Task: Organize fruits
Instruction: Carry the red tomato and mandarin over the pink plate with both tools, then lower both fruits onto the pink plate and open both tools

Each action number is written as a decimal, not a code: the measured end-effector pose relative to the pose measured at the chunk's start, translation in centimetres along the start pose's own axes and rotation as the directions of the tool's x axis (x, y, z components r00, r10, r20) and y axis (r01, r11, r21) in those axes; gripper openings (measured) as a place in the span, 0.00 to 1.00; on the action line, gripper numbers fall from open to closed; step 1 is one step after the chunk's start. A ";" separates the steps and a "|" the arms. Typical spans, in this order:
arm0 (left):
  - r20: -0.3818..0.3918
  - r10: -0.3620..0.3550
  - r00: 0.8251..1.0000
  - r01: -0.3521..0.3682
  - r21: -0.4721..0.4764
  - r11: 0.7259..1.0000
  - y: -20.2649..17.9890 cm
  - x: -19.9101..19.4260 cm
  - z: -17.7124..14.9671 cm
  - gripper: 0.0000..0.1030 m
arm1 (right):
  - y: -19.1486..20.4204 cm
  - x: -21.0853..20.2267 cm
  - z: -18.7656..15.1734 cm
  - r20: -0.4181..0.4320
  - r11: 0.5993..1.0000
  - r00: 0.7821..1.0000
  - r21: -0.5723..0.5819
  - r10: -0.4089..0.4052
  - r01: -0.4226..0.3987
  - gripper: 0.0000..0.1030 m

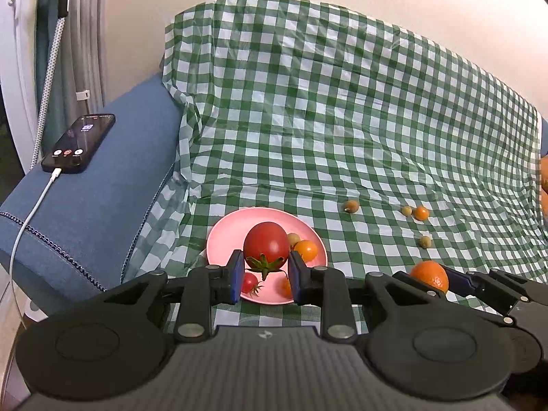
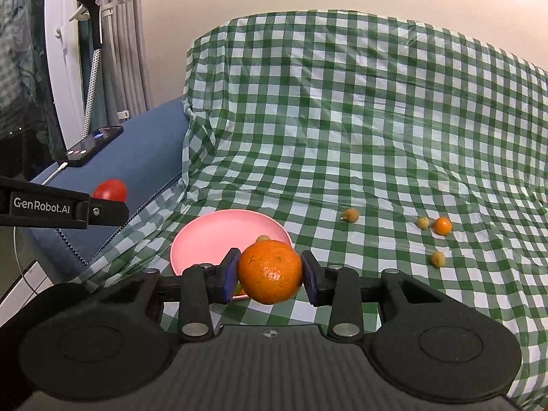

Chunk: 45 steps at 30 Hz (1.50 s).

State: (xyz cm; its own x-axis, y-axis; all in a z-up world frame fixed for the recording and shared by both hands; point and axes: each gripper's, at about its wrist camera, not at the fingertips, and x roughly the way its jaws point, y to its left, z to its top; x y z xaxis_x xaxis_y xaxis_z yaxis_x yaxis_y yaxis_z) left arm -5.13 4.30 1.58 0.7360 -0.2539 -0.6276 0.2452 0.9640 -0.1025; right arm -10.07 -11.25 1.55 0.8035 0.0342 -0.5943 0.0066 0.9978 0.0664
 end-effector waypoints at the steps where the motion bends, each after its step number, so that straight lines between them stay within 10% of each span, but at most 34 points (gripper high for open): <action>1: -0.001 0.002 1.000 -0.002 0.001 1.000 0.0 0.0 0.0 0.29 | 0.0 0.0 0.0 0.000 1.000 1.000 0.000 -0.001 0.001 0.38; 45: -0.213 0.070 0.974 -0.070 0.004 0.998 4.0 18.3 2.1 0.29 | 1.6 17.9 1.1 -0.212 0.998 0.975 0.006 0.062 -0.062 0.38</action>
State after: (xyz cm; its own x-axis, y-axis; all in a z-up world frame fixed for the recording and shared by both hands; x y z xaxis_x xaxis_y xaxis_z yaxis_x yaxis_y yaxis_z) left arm 10.62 3.36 -8.71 0.5995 -0.1637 -0.7834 0.1957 0.9791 -0.0548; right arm 4.95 -9.07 -8.06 0.6578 0.1069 -0.7456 -0.0394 0.9934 0.1077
